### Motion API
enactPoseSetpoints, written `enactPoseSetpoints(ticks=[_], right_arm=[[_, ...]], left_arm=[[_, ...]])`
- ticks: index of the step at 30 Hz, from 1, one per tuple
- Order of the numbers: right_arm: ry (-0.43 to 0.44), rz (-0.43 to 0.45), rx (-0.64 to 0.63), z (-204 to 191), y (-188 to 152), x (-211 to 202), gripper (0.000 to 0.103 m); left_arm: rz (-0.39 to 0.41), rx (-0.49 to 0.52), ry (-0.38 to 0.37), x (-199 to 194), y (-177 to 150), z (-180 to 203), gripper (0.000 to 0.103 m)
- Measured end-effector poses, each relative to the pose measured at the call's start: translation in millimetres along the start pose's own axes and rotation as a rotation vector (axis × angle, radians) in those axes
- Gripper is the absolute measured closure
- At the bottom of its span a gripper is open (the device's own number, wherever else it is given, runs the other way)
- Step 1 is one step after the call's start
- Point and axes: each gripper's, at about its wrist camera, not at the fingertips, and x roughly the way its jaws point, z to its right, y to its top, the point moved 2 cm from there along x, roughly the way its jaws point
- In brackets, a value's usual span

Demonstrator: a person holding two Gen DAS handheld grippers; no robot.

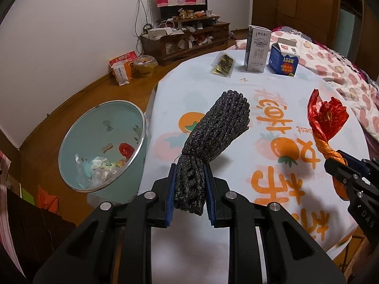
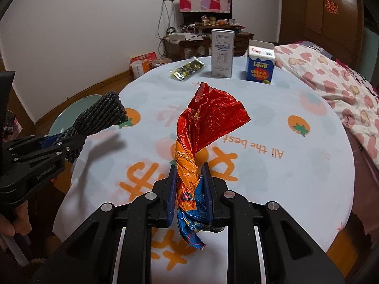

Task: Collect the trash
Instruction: 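Carry the black mesh bundle with the left tool while the right tool carries the wrapper over the bin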

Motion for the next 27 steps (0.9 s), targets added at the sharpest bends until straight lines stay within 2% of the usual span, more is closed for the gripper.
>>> enactPoseSetpoints(ticks=[16,27], right_arm=[[0.05,0.004,-0.061,-35,5,0,0.082],[0.099,-0.004,-0.112,-68,9,7,0.082]], left_arm=[[0.015,-0.048,0.019,-13,-5,-27,0.081],[0.017,-0.104,0.058,-16,-10,-62,0.081]])
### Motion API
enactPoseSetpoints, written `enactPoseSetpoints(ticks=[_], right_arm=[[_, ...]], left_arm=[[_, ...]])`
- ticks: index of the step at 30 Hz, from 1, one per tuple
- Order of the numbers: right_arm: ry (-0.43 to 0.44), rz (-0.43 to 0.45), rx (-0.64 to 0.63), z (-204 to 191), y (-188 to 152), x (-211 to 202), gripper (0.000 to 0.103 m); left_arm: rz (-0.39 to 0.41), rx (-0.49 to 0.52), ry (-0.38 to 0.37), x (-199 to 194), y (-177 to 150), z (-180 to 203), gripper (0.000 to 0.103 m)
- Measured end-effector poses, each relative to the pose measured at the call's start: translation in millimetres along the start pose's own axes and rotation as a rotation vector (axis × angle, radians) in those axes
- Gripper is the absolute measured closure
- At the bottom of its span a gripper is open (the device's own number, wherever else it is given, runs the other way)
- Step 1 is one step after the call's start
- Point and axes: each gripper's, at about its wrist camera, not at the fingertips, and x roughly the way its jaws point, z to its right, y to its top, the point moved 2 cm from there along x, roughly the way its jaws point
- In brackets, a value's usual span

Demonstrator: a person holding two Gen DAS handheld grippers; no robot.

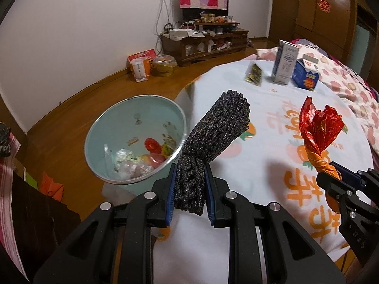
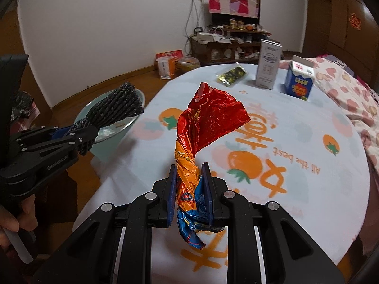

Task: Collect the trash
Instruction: 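Carry the black mesh bundle with the left tool while the right tool carries the wrapper over the bin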

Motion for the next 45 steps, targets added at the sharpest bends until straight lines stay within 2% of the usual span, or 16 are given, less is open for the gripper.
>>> enactPoseSetpoints(ticks=[29,45], right_arm=[[0.108,0.014,-0.141,-84,44,31,0.082],[0.132,0.003,-0.184,-116,72,64,0.082]], left_arm=[[0.012,-0.18,0.098,10,9,-86,0.081],[0.004,-0.265,0.136,25,16,-128,0.081]])
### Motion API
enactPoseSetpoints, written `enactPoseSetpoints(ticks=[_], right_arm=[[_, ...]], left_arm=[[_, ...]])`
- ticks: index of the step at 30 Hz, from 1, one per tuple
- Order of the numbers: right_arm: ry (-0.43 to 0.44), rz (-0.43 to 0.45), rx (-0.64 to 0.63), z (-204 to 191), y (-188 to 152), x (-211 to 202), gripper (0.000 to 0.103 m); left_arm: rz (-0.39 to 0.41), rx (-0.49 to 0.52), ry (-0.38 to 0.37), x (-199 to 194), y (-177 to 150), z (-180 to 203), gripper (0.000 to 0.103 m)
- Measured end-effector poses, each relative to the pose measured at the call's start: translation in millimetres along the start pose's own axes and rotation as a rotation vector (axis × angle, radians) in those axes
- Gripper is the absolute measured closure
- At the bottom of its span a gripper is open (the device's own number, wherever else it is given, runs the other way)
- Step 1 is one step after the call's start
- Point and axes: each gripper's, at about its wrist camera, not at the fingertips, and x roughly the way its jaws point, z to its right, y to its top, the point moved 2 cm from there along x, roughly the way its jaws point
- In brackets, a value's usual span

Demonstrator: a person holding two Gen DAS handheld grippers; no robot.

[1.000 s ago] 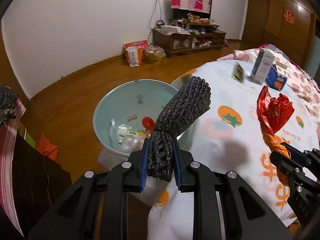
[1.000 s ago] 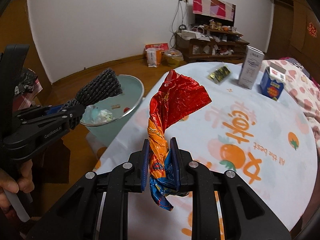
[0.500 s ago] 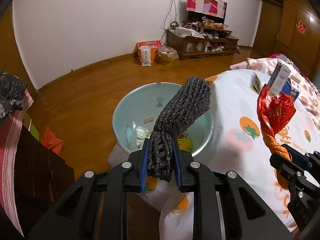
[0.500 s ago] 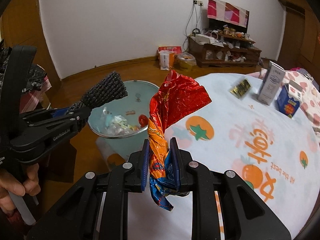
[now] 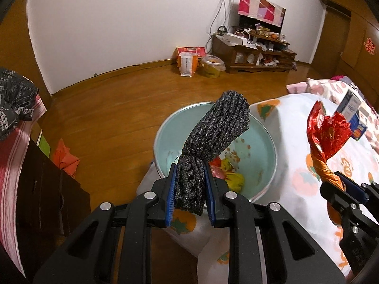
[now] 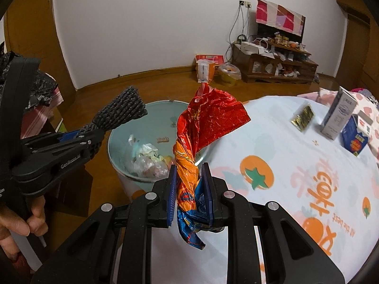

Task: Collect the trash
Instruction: 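Carry the black mesh bundle with the left tool while the right tool carries the wrapper over the bin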

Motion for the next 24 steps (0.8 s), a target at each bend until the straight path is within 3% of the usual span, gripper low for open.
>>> enactPoseSetpoints(ticks=[24], right_arm=[[0.005,-0.045,-0.044,-9,43,67,0.082]], left_arm=[[-0.057,-0.052,0.033,51,27,-9,0.081]])
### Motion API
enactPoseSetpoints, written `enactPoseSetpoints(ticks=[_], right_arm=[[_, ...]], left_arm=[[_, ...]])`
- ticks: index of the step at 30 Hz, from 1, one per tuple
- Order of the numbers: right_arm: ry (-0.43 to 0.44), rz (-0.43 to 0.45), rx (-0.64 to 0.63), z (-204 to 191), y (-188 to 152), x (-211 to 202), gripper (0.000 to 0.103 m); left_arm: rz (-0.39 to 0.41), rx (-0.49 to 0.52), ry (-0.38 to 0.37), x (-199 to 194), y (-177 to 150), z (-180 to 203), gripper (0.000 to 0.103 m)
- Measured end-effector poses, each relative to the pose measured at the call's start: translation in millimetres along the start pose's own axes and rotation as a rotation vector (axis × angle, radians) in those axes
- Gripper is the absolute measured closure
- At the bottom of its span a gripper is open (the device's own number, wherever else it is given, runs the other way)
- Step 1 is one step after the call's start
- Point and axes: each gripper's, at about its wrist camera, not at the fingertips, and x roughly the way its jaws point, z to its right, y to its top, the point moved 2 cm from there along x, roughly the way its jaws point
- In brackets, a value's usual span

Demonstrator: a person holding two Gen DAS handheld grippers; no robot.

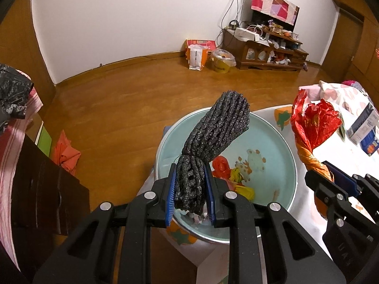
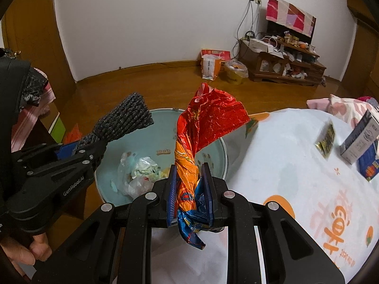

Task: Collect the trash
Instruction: 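Carry the black mesh bundle with the left tool while the right tool carries the wrapper over the bin, then open the left tool to drop the mesh bundle while the right tool opens to drop the wrapper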

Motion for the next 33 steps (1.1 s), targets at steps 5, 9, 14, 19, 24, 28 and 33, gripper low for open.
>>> enactPoseSetpoints(ticks=[5,9,14,19,24,28,33], right_arm=[[0.008,-0.011,-0.002,3,4,11,0.082],[0.014,-0.026,-0.009,3,5,20,0.082],[0.017,-0.046,-0.008,5,4,32,0.082],[0.02,-0.056,-0.011,7,7,41,0.082],[0.023,-0.078,-0.015,8,6,51,0.082],[0.029,-0.093,-0.023,6,6,59,0.081],[0.028,-0.107,-0.038,4,5,66,0.081]], left_arm=[[-0.007,0.006,0.01,9,5,3,0.081],[-0.024,-0.003,0.02,20,9,4,0.081],[-0.052,-0.01,0.033,34,9,3,0.081],[-0.075,-0.017,0.049,47,8,5,0.081],[-0.095,-0.022,0.057,56,8,6,0.081],[-0.103,-0.022,0.059,61,9,7,0.081],[-0.108,-0.021,0.07,64,8,8,0.081]])
